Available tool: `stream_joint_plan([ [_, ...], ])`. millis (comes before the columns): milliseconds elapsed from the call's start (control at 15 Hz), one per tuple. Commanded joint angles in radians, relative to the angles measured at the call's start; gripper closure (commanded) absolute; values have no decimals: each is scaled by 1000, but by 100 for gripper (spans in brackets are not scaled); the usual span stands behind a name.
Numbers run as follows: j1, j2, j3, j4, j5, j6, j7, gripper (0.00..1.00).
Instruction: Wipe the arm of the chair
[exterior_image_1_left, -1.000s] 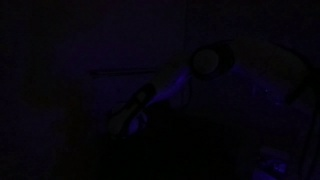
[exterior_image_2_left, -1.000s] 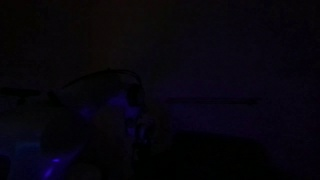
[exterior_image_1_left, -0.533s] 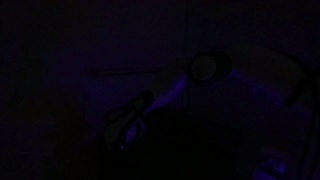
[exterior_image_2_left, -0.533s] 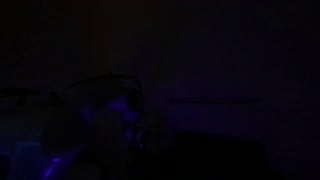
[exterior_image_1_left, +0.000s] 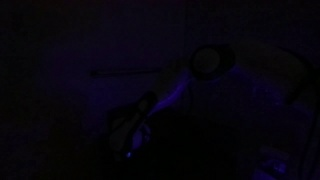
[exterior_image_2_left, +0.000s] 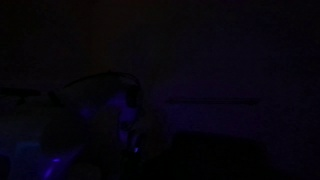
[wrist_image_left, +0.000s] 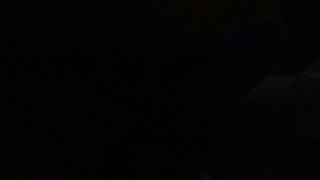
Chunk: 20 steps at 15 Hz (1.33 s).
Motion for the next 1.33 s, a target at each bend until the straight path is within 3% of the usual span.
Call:
stream_joint_plan([
  [0, -24, -110, -13, -204, 45, -29, 31, 93],
  [267, -7, -174, -38, -287, 53, -20, 68, 93],
  [800, 57, -249, -147, -145, -54, -57, 104, 93],
  [1267, 100, -322, -284, 64, -271, -181, 188, 93],
])
